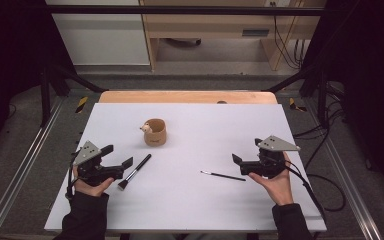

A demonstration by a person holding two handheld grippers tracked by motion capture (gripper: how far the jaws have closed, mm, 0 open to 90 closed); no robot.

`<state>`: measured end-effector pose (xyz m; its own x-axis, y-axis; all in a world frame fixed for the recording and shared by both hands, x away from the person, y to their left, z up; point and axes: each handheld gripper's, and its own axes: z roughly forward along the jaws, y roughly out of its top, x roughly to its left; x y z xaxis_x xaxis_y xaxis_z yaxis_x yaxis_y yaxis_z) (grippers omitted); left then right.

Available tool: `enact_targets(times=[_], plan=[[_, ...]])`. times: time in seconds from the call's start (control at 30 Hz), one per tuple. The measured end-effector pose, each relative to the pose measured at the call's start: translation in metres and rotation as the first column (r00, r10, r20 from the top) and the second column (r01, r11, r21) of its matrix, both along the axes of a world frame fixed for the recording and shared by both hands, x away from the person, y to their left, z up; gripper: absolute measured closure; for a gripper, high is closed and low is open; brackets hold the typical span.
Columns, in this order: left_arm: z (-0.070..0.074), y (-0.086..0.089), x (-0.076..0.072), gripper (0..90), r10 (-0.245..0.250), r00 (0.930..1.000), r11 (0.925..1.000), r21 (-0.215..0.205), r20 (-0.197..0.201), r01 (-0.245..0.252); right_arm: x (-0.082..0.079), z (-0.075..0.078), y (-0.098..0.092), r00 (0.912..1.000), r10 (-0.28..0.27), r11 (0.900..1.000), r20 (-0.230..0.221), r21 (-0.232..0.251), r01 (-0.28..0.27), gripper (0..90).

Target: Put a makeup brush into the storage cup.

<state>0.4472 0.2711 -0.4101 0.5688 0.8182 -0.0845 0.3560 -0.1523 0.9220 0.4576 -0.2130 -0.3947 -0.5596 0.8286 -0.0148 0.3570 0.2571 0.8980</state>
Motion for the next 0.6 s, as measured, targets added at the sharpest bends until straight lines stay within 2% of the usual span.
enact_targets(times=[0.1,0.6], plan=[[0.0,0.0,0.0,10.2,-0.003,1.0,1.0,0.003,0.0,0.003,0.003,-0.004,0.006,0.9997,0.008,1.0,-0.022,-0.018,-0.008,5.8],[0.0,-0.002,0.0,10.3,-0.007,1.0,0.9999,0.009,0.001,0.007,0.011,-0.018,0.024,0.9968,0.03,0.998,-0.074,-0.057,-0.035,6.8]])
